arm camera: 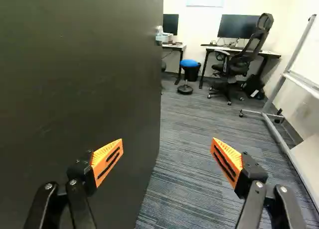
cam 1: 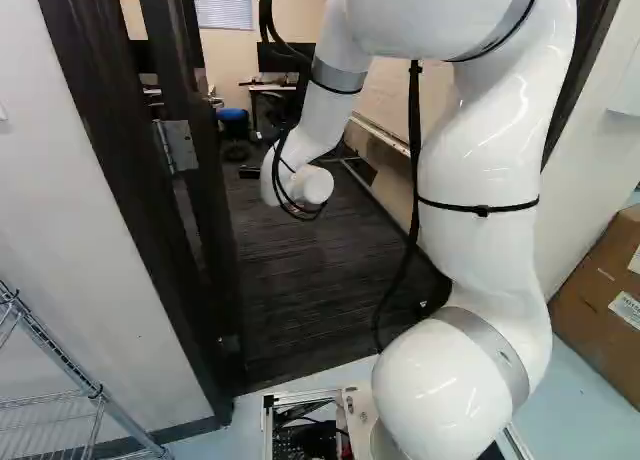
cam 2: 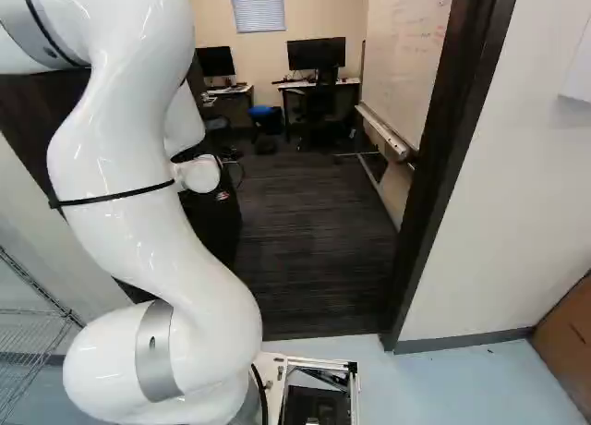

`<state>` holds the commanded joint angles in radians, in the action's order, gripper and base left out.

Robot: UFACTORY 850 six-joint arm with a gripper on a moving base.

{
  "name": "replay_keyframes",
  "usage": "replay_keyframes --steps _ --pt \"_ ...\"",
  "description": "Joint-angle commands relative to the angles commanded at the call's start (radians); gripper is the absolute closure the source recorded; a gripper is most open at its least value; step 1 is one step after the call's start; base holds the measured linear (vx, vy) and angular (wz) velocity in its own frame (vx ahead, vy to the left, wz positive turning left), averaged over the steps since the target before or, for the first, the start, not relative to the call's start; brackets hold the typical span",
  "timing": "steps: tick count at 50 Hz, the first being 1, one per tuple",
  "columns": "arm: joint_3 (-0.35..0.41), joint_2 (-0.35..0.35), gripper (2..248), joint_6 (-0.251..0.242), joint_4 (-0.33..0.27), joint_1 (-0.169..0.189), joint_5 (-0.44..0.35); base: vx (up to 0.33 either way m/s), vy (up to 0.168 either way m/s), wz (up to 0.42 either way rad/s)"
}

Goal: Open the door and move inside

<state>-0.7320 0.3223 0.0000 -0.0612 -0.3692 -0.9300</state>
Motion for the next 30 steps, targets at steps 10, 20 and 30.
replay_keyframes --steps 10,20,30 --pt "0.021 -0.020 3 0.000 0.002 0.012 0.002 0.000 0.000 0.000" --pt "0.053 -0.050 3 0.000 0.005 0.031 0.005 0.000 0.000 0.000" --pt "0.097 -0.090 3 0.000 0.009 0.055 0.009 0.000 0.000 0.000"
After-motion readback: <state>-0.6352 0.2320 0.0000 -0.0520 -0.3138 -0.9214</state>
